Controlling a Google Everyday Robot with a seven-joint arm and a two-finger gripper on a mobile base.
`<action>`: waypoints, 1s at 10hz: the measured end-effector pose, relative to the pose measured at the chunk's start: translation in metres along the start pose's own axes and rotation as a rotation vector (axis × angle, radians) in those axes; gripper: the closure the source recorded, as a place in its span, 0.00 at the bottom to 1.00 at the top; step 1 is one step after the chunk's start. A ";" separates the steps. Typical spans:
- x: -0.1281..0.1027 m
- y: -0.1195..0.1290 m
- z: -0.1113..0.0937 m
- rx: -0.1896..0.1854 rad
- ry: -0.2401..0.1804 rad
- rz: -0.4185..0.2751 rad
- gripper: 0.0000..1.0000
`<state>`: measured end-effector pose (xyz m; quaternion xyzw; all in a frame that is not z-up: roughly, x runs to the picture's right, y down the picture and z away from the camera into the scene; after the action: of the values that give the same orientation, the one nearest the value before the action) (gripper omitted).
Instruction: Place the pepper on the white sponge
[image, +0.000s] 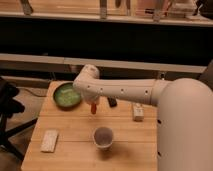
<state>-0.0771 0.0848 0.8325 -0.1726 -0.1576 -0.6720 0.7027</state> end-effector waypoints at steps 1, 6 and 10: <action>-0.003 -0.009 0.002 -0.002 -0.002 -0.013 1.00; -0.020 -0.049 0.007 0.001 -0.010 -0.110 1.00; -0.033 -0.069 0.014 -0.011 -0.027 -0.178 1.00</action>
<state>-0.1471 0.1184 0.8323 -0.1709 -0.1778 -0.7304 0.6369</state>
